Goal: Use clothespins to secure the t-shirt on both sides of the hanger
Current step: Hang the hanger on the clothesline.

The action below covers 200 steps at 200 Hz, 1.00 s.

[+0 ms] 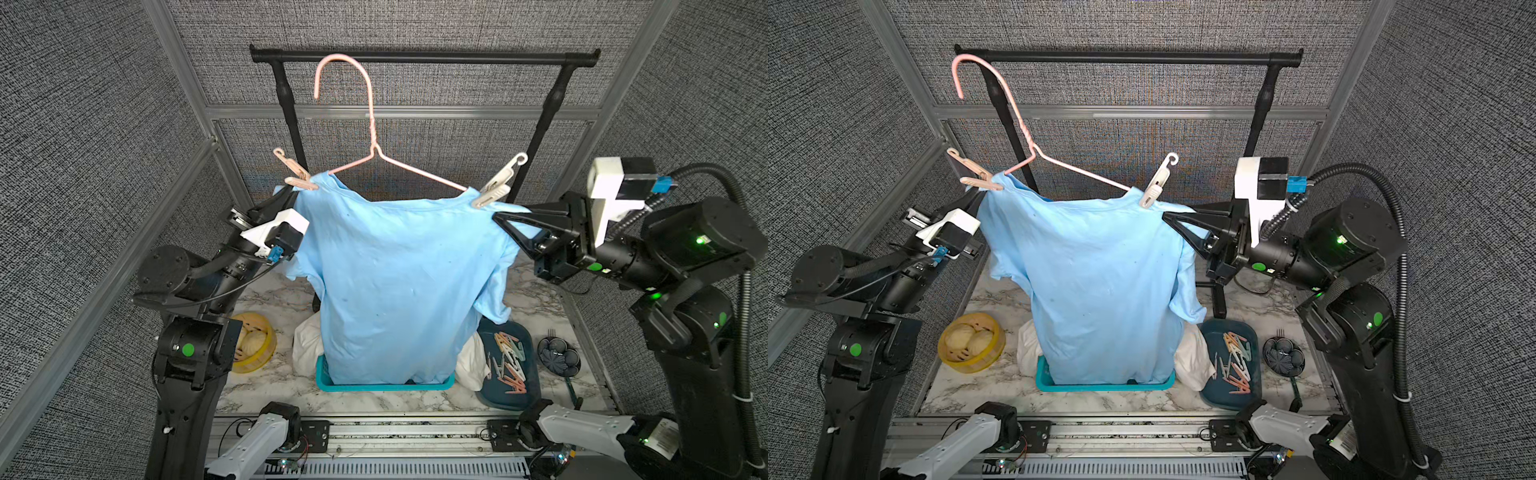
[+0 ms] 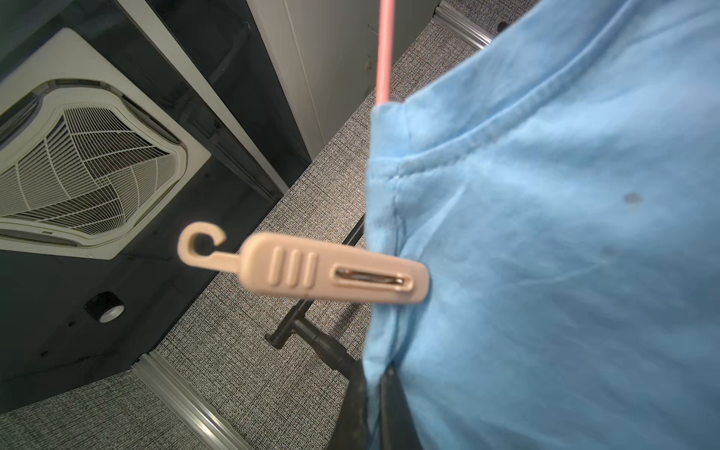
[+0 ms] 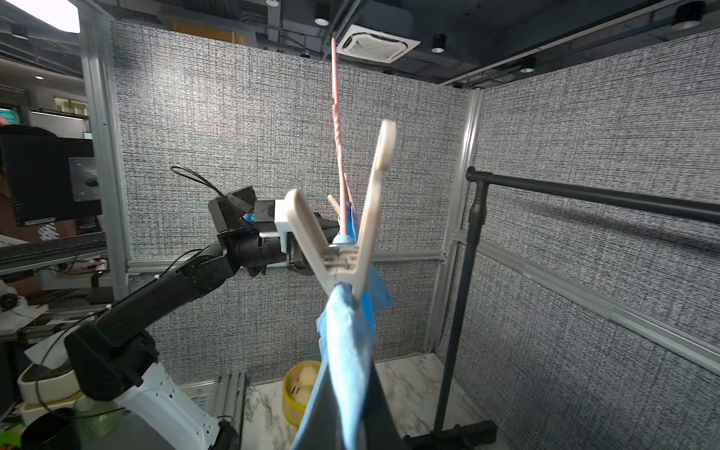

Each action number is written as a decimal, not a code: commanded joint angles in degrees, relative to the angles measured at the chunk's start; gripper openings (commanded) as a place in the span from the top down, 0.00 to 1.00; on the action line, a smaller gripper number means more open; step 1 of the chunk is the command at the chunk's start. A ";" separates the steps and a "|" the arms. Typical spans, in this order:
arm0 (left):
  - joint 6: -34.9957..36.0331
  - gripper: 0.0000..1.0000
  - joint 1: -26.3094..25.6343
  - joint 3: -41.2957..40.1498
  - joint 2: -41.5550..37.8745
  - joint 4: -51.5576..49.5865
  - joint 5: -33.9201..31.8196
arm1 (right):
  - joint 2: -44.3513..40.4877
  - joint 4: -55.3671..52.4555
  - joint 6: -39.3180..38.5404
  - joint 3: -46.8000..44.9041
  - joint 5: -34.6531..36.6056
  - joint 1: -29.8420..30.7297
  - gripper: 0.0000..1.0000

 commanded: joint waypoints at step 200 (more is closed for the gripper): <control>-21.14 1.00 -0.81 6.38 19.10 14.01 16.01 | 1.78 2.87 -14.06 -2.62 32.75 0.38 1.00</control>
